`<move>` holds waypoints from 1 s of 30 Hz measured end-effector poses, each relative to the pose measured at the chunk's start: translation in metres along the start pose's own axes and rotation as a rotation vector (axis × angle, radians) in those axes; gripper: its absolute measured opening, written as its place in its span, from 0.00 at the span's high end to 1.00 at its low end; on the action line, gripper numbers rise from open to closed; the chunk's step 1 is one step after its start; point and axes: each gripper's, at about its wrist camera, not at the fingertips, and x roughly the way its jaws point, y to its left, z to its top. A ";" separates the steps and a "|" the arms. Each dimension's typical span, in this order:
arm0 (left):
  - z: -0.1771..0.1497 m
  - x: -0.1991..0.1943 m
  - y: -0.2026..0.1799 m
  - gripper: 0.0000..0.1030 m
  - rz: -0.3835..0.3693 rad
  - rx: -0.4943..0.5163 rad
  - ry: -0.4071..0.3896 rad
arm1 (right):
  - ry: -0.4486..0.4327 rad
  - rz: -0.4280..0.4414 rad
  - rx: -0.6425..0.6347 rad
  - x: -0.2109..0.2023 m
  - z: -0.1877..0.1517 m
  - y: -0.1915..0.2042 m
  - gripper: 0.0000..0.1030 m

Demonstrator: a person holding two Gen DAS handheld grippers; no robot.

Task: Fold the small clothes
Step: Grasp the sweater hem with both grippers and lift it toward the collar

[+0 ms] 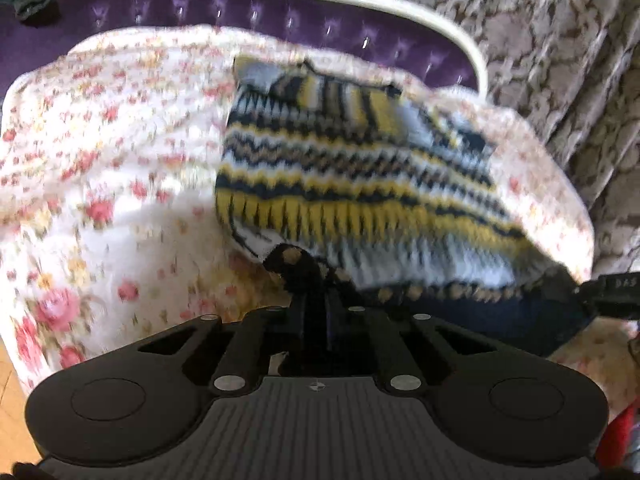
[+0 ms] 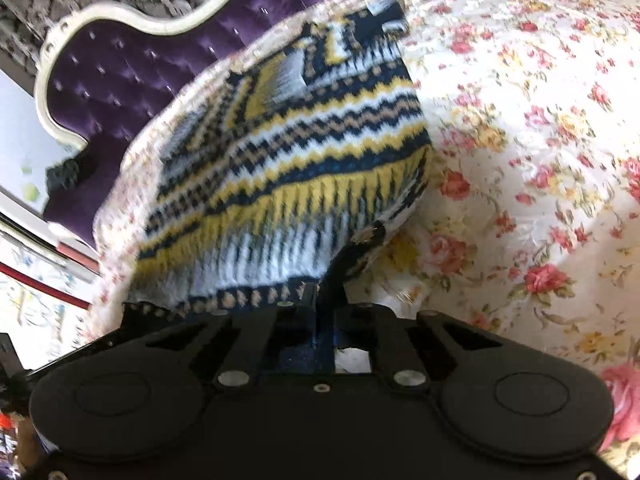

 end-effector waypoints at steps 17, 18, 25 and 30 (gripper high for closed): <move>0.109 -0.035 0.006 0.95 -0.161 -0.063 -0.209 | -0.192 0.175 -0.021 -0.045 0.086 0.048 0.86; 0.115 -0.033 0.005 0.95 -0.156 -0.060 -0.223 | -0.200 0.179 -0.025 -0.045 0.094 0.051 0.86; 0.169 -0.014 0.008 1.00 -0.124 -0.066 -0.315 | -0.242 0.183 -0.027 -0.025 0.146 0.060 0.86; 0.197 0.011 0.011 1.00 -0.054 -0.035 -0.350 | -0.252 0.169 -0.005 0.006 0.180 0.058 0.87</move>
